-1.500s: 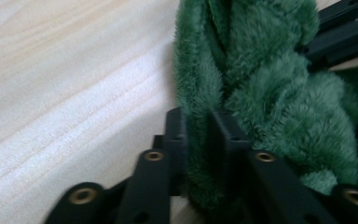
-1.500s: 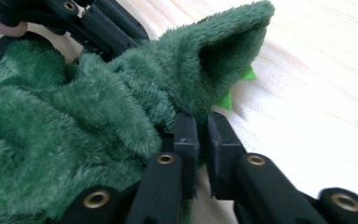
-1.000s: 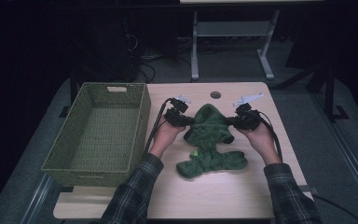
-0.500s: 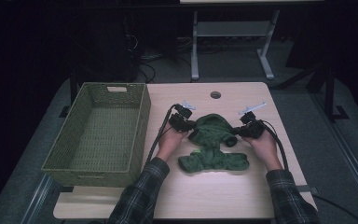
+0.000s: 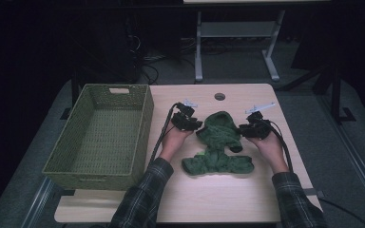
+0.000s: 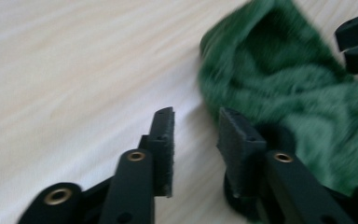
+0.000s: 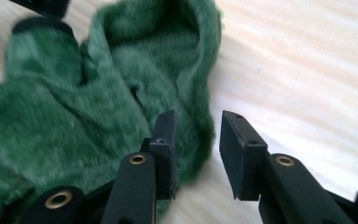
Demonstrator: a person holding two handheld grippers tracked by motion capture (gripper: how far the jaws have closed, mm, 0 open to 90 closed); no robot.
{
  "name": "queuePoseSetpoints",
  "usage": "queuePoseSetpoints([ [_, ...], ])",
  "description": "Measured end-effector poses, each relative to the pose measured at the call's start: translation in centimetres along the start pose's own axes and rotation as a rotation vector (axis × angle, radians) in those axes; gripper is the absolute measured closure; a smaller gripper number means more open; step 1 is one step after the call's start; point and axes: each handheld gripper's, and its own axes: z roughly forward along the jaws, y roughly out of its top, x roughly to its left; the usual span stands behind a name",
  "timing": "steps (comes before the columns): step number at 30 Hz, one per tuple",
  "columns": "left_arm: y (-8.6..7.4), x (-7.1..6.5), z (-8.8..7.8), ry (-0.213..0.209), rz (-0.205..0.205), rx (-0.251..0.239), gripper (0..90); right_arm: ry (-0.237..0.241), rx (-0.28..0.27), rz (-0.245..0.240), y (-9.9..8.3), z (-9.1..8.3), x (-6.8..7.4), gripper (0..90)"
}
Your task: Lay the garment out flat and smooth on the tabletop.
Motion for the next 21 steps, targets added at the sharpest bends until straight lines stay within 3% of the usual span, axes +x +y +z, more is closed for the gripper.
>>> queuePoseSetpoints([
  [2,0.7,0.0,0.3,-0.026,0.008,0.003,58.4,-0.004,-0.019,0.005,0.2,-0.1,-0.1,65.7],
  [4,1.3,-0.3,1.0,-0.037,0.028,0.01,56.1,0.026,-0.004,0.022,0.6,0.3,-0.5,63.8],
  [9,1.7,-1.1,3.3,-0.061,0.051,0.083,53.0,0.056,-0.011,0.033,0.8,1.4,-0.9,68.7],
  [10,1.7,-1.1,3.6,-0.063,0.061,0.104,57.0,0.052,0.003,0.038,0.6,1.7,-0.9,70.6],
  [13,1.4,-1.2,3.9,-0.047,0.07,0.16,86.0,0.055,0.027,0.035,0.3,2.2,-1.1,84.0],
  [17,1.1,-1.0,2.8,-0.026,0.062,0.134,88.1,0.035,0.026,0.016,0.3,1.8,-1.0,86.9],
  [21,0.2,0.3,0.7,0.021,0.018,0.063,88.6,0.002,-0.037,-0.019,0.6,-0.2,-0.5,87.5],
])
